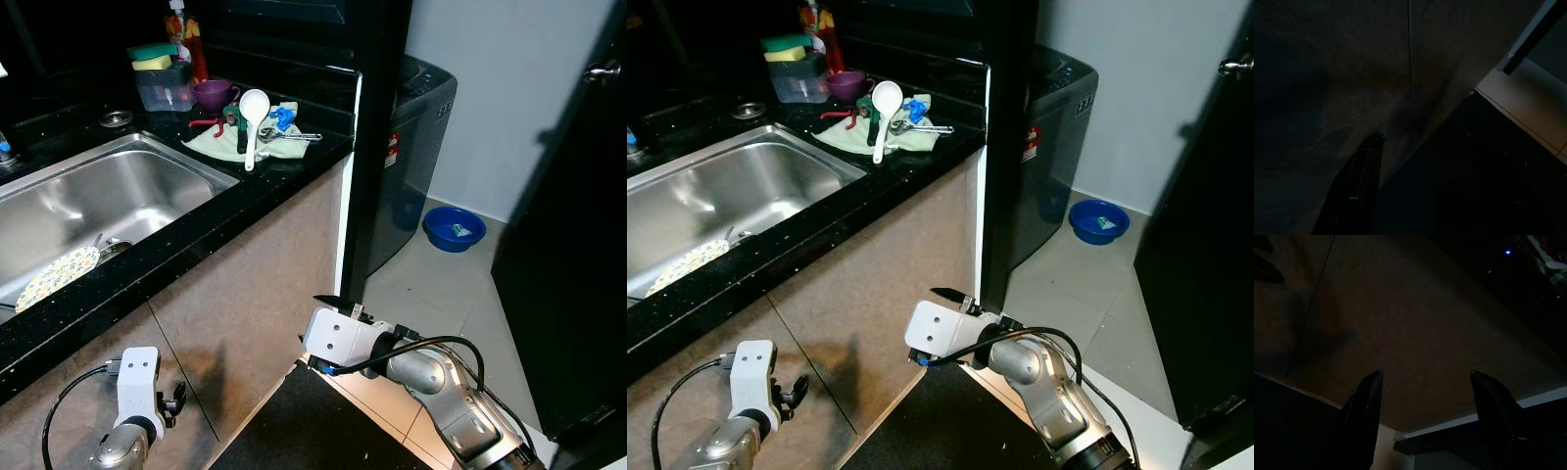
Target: Kitchen organization
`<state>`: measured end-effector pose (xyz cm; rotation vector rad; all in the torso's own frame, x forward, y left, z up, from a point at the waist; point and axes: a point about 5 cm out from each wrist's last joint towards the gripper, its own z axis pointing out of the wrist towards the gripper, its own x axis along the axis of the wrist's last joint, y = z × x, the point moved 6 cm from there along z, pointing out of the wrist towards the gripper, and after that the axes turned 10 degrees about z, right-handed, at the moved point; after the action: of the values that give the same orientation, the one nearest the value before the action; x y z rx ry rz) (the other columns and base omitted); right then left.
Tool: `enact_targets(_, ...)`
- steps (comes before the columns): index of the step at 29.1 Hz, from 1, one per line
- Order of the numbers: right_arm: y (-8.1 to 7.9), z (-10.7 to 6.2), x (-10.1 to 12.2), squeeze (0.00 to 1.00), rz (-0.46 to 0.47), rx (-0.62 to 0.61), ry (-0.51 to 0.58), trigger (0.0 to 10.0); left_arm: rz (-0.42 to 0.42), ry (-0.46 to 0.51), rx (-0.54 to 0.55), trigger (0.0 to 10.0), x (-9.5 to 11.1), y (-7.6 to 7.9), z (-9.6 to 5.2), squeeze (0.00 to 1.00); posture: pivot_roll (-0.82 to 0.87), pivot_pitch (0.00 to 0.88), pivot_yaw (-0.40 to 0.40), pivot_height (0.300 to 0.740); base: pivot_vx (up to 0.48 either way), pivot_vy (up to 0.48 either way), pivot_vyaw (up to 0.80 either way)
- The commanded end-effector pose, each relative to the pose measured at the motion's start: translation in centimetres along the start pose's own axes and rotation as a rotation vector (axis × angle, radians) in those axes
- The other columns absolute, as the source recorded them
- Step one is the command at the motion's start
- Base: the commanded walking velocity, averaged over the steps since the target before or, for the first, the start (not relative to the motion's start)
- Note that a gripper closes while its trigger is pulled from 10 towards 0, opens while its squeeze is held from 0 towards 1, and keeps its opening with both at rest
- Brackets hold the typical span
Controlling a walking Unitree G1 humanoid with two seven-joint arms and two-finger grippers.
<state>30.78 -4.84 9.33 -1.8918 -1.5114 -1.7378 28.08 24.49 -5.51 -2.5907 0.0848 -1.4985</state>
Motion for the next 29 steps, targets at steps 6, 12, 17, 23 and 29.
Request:
enact_targets(6,0.20,0.19,-0.13,0.00,0.010,0.003,-0.007,10.0,0.007,-0.014,-0.004,10.0,-0.29,0.11,-0.09,0.00,-0.04,0.000,0.028,0.740,0.000,0.000,0.00)
enact_targets(12,0.13,0.14,-0.30,0.00,0.012,0.003,-0.010,10.0,0.005,-0.014,-0.002,10.0,-0.37,0.16,-0.13,0.00,-0.04,0.000,0.022,0.740,0.000,0.000,0.00)
enact_targets(17,0.16,0.11,-0.37,0.00,0.012,0.003,-0.010,10.0,0.004,-0.016,-0.001,10.0,-0.41,0.19,-0.14,0.00,-0.04,0.000,0.021,0.740,0.000,0.000,0.00)
enact_targets(23,0.14,0.16,-0.34,0.00,0.012,0.003,-0.010,10.0,0.004,-0.017,-0.001,10.0,-0.44,0.13,-0.16,0.00,-0.04,0.000,0.022,0.740,0.000,0.000,0.00)
enact_targets(29,0.17,0.21,-0.27,0.00,0.014,0.004,-0.009,10.0,0.003,-0.019,0.000,10.0,-0.49,0.07,-0.15,0.00,-0.04,0.000,0.024,0.740,0.000,0.000,0.00)
